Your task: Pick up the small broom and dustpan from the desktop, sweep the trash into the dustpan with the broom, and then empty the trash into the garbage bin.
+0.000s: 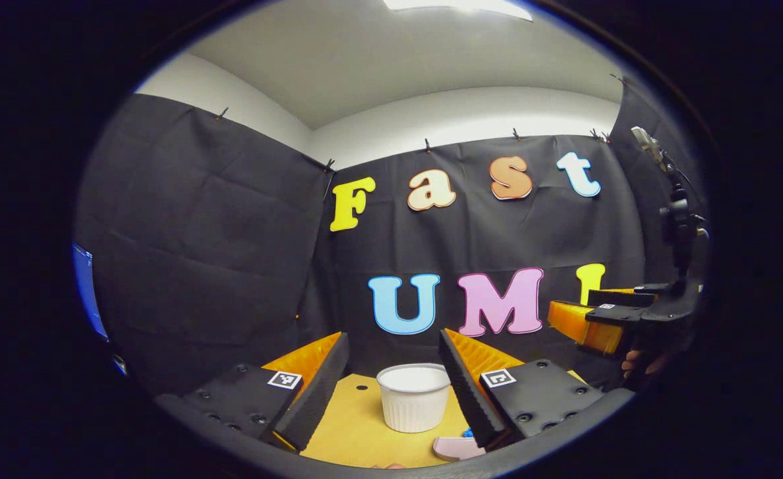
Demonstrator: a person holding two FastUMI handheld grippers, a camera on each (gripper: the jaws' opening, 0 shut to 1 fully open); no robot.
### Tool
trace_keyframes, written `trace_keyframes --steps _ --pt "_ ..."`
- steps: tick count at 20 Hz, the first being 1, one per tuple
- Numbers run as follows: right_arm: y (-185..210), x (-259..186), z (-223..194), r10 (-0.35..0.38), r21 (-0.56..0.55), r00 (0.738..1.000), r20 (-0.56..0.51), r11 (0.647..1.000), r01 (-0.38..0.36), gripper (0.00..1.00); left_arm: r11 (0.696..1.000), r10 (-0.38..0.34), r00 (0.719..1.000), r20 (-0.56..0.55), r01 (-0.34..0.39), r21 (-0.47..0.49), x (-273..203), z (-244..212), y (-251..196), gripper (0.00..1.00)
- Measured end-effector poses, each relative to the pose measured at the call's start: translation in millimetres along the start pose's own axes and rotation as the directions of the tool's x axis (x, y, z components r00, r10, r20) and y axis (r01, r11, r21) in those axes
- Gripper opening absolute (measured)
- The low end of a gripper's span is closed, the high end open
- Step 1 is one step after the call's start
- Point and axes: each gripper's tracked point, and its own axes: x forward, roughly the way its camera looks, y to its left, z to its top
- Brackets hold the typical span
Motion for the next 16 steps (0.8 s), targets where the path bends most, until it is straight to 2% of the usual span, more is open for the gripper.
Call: trace_keyframes --steps 1,3,4,6,7,8,15,16 --pt "1 -2 2 0.003 0.004 1.0 0.004 1.0 -0.003 0.93 1.0 -0.006 1.0 0.007 0.006 0.0 -2 3 -4 0.8" --pt "-2 -6 4 -0.001 0.001 1.0 0.01 1.0 0.001 1.0 1.0 -0.019 1.0 0.012 0.019 -0.003 -3 6 -10 0.8" --pt "-3 -6 5 0.0 0.0 1.0 0.013 1.0 0.0 0.97 1.0 -0.024 1.0 0.01 0.024 -0.005 -5 6 -13 0.8" --pt "-7 -10 8 -0.004 -0.004 1.0 0.018 1.0 0.004 0.97 0.999 -0.036 0.999 0.002 0.036 -0.024 -6 5 -18 0.8" --pt "-9 -11 9 -0.009 -0.008 1.0 0.021 1.0 0.009 0.93 0.998 -0.042 0.999 -0.004 0.042 -0.038 -6 4 -21 0.8" --pt "-11 -13 10 -0.012 -0.01 1.0 0.025 1.0 0.012 0.97 0.998 -0.04 0.999 -0.011 0.04 -0.047 -6 3 -21 0.8" --pt "-11 -18 10 -0.013 -0.019 1.0 0.024 1.0 0.014 0.97 0.998 -0.016 0.999 -0.04 0.013 -0.058 -7 -4 -15 0.8" --pt "-10 -18 11 -0.011 -0.022 1.0 0.028 1.0 0.011 0.93 0.998 -0.015 0.999 -0.04 0.012 -0.059 -7 -2 -14 0.8"
